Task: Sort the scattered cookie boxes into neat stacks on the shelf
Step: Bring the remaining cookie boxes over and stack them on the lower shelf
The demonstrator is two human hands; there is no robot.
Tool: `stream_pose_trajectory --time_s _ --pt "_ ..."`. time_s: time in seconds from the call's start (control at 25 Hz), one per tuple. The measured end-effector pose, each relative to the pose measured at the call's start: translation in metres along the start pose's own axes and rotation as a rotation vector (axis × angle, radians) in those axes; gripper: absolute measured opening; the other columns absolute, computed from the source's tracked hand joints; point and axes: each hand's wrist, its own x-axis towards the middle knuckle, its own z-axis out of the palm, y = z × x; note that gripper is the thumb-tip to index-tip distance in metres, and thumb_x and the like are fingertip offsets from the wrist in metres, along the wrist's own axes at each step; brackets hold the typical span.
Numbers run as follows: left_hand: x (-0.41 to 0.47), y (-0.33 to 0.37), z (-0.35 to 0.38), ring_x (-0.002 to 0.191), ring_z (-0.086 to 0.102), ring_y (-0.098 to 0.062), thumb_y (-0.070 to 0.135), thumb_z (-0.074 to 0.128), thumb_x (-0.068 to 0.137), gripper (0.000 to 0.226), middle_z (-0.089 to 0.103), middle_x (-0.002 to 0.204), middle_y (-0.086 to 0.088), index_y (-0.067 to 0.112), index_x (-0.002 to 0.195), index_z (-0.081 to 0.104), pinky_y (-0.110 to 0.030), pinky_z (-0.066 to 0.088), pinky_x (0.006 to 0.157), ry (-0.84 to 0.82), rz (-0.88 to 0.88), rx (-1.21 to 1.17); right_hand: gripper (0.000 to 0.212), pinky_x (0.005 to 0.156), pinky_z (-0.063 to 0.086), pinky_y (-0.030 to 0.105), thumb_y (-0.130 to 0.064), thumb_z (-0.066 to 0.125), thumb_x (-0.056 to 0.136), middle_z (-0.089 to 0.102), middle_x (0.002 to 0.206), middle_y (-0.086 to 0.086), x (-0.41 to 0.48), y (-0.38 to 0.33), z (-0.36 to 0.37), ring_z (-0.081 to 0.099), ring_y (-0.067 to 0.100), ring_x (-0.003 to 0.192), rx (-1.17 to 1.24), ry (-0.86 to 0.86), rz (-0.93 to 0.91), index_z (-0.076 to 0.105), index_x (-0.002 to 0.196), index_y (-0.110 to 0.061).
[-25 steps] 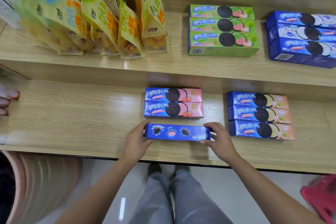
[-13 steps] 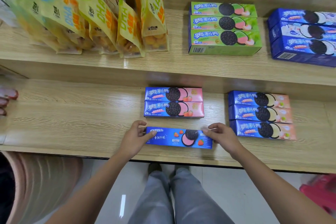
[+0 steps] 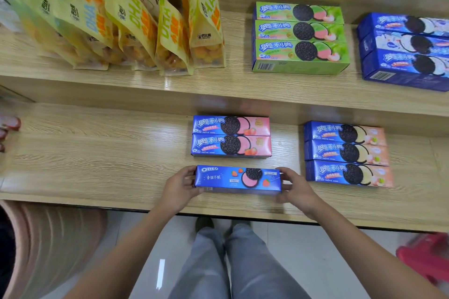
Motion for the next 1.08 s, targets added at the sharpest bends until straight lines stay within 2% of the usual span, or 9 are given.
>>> stream_pose_trajectory --time_s 0.12,0.28,0.4,0.48,0.64,0.72,0.84,0.96,1.08 --pt "0.000 0.003 0.002 0.089 0.064 -0.017 -0.007 0.074 0.070 0.060 0.063 0.111 -0.007 0.008 0.123 0.051 -0.004 0.048 0.066 0.021 0.024 -0.010 0.062 0.067 0.054 0.022 0.016 0.065 0.068 0.059 0.120 0.010 -0.004 -0.002 -0.003 0.065 0.015 0.084 0.051 0.020 -0.093 0.053 0.113 -0.025" --pt "-0.004 0.003 0.010 0.092 0.064 -0.020 -0.003 0.074 0.072 0.061 0.063 0.115 -0.014 0.006 0.125 0.047 -0.023 0.051 0.080 -0.022 -0.004 0.031 0.059 0.068 0.048 0.009 -0.001 0.078 0.064 0.061 0.103 -0.009 -0.022 -0.023 -0.018 0.053 0.009 0.080 -0.030 0.128 -0.232 0.059 0.103 -0.041" --pt "-0.010 0.015 0.024 0.089 0.061 -0.017 -0.003 0.074 0.072 0.060 0.062 0.118 -0.016 0.007 0.124 0.048 -0.015 0.049 0.075 -0.057 0.018 0.059 0.058 0.082 0.044 0.008 -0.006 0.082 0.061 0.059 0.102 -0.007 -0.043 -0.049 -0.030 0.055 0.004 0.091 -0.114 0.147 -0.393 0.059 0.104 -0.038" --pt "-0.016 0.029 0.032 0.096 0.058 -0.014 0.004 0.077 0.070 0.062 0.059 0.123 -0.007 0.012 0.125 0.049 -0.021 0.046 0.079 -0.032 0.089 0.136 0.057 0.088 0.044 0.011 -0.005 0.082 0.061 0.057 0.107 0.000 -0.057 -0.068 -0.034 0.057 0.007 0.099 -0.161 0.108 -0.510 0.058 0.106 -0.031" --pt "-0.034 0.081 0.034 0.107 0.053 0.000 0.026 0.080 0.066 0.068 0.056 0.122 0.016 0.040 0.123 0.045 -0.013 0.041 0.081 -0.093 0.412 0.161 0.058 0.086 0.041 0.008 -0.017 0.078 0.057 0.051 0.109 -0.003 -0.070 -0.097 -0.015 0.053 0.007 0.101 -0.349 0.097 -0.664 0.055 0.109 -0.027" --pt "-0.041 0.110 0.033 0.114 0.048 0.000 0.036 0.078 0.063 0.071 0.053 0.126 0.017 0.044 0.123 0.043 -0.013 0.039 0.089 -0.148 0.555 0.228 0.062 0.085 0.041 0.010 -0.017 0.081 0.057 0.050 0.110 -0.006 -0.069 -0.103 0.003 0.052 0.005 0.101 -0.346 0.089 -0.688 0.053 0.112 -0.023" --pt "-0.043 0.135 0.024 0.118 0.045 -0.003 0.037 0.079 0.064 0.072 0.051 0.129 0.015 0.038 0.126 0.043 -0.027 0.042 0.097 -0.187 0.667 0.367 0.073 0.089 0.042 0.013 -0.012 0.082 0.060 0.050 0.116 -0.009 -0.063 -0.106 0.020 0.050 0.004 0.107 -0.260 0.028 -0.708 0.045 0.123 -0.023" --pt "-0.045 0.134 0.004 0.115 0.046 0.000 0.039 0.076 0.068 0.064 0.052 0.125 0.016 0.034 0.124 0.045 -0.032 0.045 0.094 -0.175 0.717 0.560 0.084 0.096 0.043 0.016 -0.015 0.080 0.062 0.046 0.126 -0.003 -0.055 -0.098 0.022 0.046 0.007 0.118 -0.217 -0.082 -0.654 0.036 0.132 -0.031" --pt "-0.048 0.117 -0.024 0.111 0.046 0.003 0.036 0.073 0.069 0.061 0.051 0.124 0.019 0.035 0.122 0.043 -0.030 0.048 0.089 -0.162 0.713 0.679 0.080 0.094 0.043 0.025 -0.012 0.079 0.063 0.045 0.126 -0.003 -0.039 -0.073 0.018 0.046 0.005 0.115 -0.338 -0.048 -0.515 0.039 0.129 -0.033"
